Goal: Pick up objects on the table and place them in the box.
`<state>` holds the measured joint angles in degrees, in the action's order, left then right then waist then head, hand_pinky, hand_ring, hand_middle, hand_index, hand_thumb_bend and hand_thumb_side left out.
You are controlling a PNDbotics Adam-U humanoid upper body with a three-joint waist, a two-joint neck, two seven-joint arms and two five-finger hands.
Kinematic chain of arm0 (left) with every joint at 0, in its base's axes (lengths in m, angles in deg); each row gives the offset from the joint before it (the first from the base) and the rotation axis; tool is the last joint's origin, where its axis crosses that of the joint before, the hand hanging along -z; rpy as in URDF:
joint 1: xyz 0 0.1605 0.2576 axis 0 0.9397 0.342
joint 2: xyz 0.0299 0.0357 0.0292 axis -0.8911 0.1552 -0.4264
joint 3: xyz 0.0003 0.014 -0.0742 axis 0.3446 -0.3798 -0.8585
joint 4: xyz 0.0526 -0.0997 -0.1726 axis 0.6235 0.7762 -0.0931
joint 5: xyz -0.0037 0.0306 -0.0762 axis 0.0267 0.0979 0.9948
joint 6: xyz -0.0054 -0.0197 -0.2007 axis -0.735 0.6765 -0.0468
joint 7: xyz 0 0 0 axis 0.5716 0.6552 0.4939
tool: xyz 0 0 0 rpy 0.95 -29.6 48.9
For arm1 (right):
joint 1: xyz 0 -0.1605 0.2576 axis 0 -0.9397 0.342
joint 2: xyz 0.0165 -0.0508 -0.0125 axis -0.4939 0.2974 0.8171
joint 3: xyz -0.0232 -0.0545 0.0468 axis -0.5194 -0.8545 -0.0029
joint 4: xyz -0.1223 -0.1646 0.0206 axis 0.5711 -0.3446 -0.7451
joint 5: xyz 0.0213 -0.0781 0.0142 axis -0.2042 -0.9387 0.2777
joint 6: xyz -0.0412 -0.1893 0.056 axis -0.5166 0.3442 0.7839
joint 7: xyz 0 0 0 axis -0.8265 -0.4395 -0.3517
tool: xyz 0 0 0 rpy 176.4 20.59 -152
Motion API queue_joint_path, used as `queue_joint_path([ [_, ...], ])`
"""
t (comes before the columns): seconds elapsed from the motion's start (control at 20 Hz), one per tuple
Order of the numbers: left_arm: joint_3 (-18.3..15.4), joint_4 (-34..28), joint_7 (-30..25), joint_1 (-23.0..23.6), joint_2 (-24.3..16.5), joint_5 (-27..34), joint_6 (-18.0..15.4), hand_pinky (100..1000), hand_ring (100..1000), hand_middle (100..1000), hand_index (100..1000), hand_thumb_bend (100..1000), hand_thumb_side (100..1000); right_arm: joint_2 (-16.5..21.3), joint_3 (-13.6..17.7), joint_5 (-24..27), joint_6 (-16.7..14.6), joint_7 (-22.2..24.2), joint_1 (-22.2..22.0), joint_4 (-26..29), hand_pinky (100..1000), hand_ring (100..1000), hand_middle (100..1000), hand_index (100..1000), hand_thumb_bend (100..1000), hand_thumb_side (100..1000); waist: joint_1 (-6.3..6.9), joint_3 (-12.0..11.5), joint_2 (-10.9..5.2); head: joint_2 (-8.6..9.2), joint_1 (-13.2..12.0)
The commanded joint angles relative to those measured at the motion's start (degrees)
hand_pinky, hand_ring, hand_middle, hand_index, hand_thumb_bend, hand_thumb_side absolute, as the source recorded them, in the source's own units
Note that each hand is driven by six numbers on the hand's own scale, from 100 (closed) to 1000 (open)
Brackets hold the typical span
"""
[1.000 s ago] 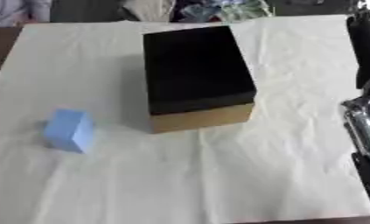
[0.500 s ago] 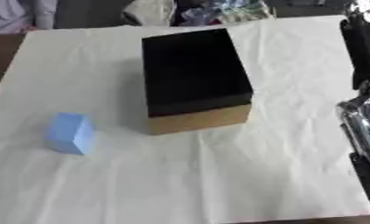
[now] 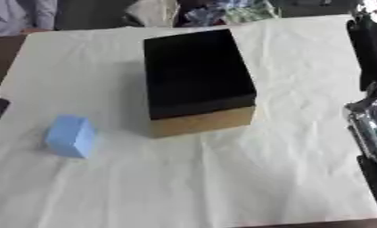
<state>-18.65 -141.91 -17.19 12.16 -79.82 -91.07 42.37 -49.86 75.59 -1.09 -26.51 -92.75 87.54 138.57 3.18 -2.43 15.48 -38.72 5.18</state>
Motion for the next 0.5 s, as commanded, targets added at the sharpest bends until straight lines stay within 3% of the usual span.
queue_joint_path([
  [0.05, 0.3, -0.8, -5.2, -1.7, -4.0, -2.4, 1.9, 928, 810, 847, 982, 513, 100, 1.3, 0.2, -0.2, 0.0, 0.2, 0.6, 0.9, 840, 801, 597, 786, 100, 392, 0.09, 0.1, -1.11, 0.01, 0.1],
  [0.15, 1.0, -0.8, -8.4, -2.8, -4.6, -3.9, 2.9, 930, 824, 850, 980, 591, 100, 1.3, 0.1, -0.1, 0.0, 0.2, 0.7, 0.9, 840, 801, 596, 786, 100, 392, 0.07, 0.2, -1.02, 0.01, 0.0],
  [0.4, 3.3, -0.8, -15.9, -5.4, -5.5, -6.9, 4.3, 934, 839, 860, 986, 589, 100, 1.4, -0.2, 0.1, 0.1, 0.4, 0.8, 0.9, 840, 801, 596, 787, 100, 394, 0.1, 0.4, -0.78, -0.14, -0.3],
  [0.5, 3.9, -0.8, -17.9, -6.3, -5.6, -7.4, 4.3, 940, 852, 869, 993, 640, 100, 1.4, -0.3, 0.2, 0.2, 0.5, 0.8, 0.9, 840, 801, 595, 787, 100, 395, 0.12, 0.5, -0.71, -0.12, -0.4],
])
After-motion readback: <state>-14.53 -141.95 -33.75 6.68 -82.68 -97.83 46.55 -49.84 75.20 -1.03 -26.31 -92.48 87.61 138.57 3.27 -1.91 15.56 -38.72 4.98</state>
